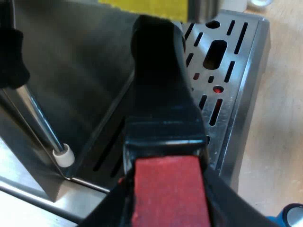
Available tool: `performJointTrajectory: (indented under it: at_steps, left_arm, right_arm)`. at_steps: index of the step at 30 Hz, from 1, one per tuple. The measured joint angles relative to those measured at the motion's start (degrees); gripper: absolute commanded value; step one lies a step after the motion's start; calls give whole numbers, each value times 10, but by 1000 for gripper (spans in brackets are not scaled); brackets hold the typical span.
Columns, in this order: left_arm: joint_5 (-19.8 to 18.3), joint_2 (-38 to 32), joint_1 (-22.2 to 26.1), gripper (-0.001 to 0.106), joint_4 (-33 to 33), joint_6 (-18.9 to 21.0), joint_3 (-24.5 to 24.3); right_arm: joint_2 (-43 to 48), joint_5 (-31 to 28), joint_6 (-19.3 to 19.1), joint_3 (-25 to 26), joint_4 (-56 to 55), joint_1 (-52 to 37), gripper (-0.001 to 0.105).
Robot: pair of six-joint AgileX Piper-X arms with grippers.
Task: Put the handle in the coffee machine
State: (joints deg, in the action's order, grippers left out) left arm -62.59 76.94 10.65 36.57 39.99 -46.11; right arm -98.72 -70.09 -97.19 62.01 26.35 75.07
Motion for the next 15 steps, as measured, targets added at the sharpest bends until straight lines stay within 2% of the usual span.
performJointTrajectory:
  at_steps: [9, 15]
  left_arm:
    - [-4, 0, 0, 0, -40, 33, 1]
    - [-15, 0, 1, 0, -43, 43, 1]
  right_arm:
    - [0, 0, 0, 0, 0, 0, 103]
    - [0, 0, 0, 0, 0, 0, 103]
